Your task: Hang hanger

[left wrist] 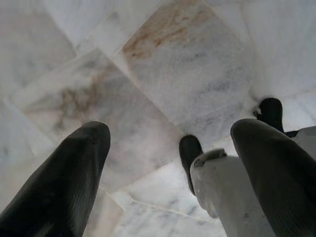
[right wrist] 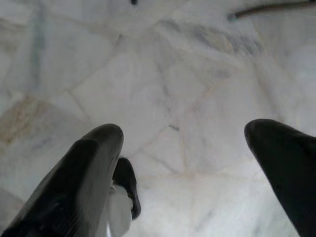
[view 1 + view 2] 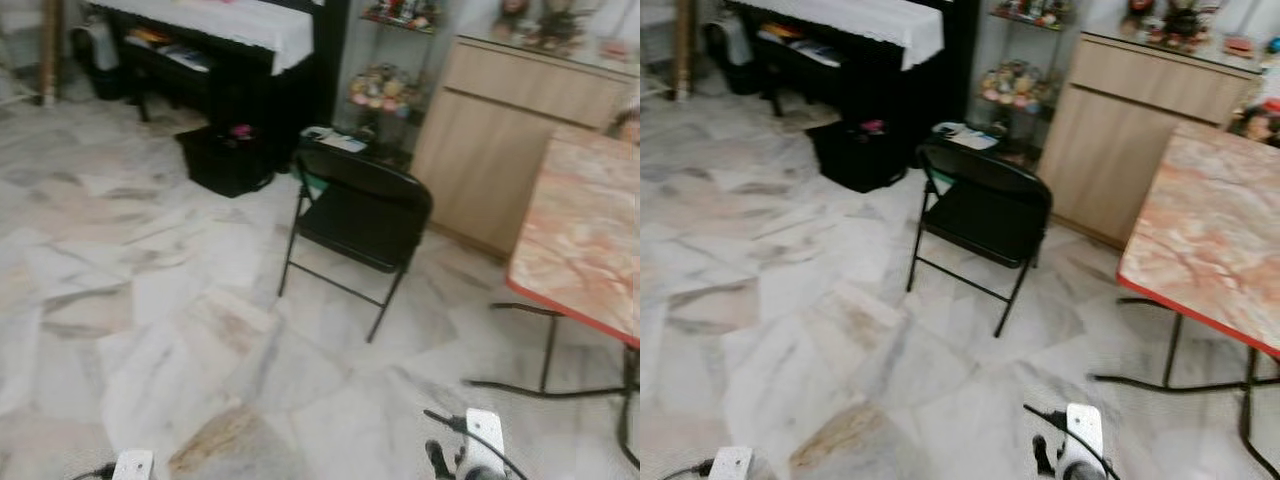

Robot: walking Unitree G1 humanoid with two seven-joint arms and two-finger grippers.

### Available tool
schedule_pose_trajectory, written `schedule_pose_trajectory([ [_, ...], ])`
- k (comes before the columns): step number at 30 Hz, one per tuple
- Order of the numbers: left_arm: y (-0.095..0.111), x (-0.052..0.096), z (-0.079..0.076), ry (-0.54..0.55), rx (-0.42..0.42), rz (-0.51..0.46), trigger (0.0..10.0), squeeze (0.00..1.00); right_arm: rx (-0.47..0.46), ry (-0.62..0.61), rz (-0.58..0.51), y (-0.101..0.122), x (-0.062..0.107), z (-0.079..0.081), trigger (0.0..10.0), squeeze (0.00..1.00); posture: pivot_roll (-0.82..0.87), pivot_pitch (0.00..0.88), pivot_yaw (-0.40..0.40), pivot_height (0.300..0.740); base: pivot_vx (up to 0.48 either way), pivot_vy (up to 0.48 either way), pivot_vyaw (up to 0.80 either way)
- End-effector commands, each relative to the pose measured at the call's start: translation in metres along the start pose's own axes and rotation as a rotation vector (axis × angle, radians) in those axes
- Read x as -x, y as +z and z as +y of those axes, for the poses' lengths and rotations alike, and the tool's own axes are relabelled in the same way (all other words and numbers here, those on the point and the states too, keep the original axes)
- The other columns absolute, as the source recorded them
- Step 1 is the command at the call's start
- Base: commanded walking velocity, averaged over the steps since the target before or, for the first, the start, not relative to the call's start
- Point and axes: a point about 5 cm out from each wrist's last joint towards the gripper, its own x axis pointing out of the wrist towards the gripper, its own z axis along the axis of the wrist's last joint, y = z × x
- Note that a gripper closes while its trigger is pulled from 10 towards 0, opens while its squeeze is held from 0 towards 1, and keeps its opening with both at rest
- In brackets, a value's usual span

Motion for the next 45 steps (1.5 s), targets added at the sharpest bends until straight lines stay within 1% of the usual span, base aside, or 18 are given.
schedule_pose_trajectory([
  [1, -0.0013, 0.0, -0.0012, -0.006, 0.012, 0.006, 10.0, 0.0, -0.004, -0.01, 0.001, -0.0001, 0.0005, -0.0039, 10.0, 0.0, -0.06, 0.0, -0.058, 0.74, 0.0, 0.0, -0.77],
  [20, 0.0013, -0.0005, -0.0015, -0.012, 0.009, -0.001, 10.0, 0.0, -0.008, -0.01, -0.005, 0.0026, -0.0001, -0.0028, 10.0, 0.0, -0.07, 0.0, -0.052, 0.74, 0.0, 0.0, -0.78],
  [28, 0.0014, -0.0005, -0.0017, -0.013, 0.001, 0.001, 10.0, 0.0, -0.015, -0.013, -0.015, 0.0031, 0.0, -0.0032, 10.0, 0.0, -0.07, 0.0, -0.055, 0.74, 0.0, 0.0, 0.0],
  [32, 0.002, -0.0005, -0.0019, -0.019, -0.019, -0.003, 10.0, 0.0, -0.016, -0.014, -0.013, 0.0027, 0.0001, -0.0034, 10.0, 0.0, -0.06, 0.0, -0.055, 0.74, 0.0, 0.0, 0.0],
  [45, 0.0022, -0.0005, -0.0019, -0.027, -0.04, 0.0, 10.0, 0.0, -0.028, -0.02, -0.015, 0.0021, 0.0001, -0.0027, 10.0, 0.0, -0.06, 0.0, -0.056, 0.74, 0.0, -0.385, 0.0],
])
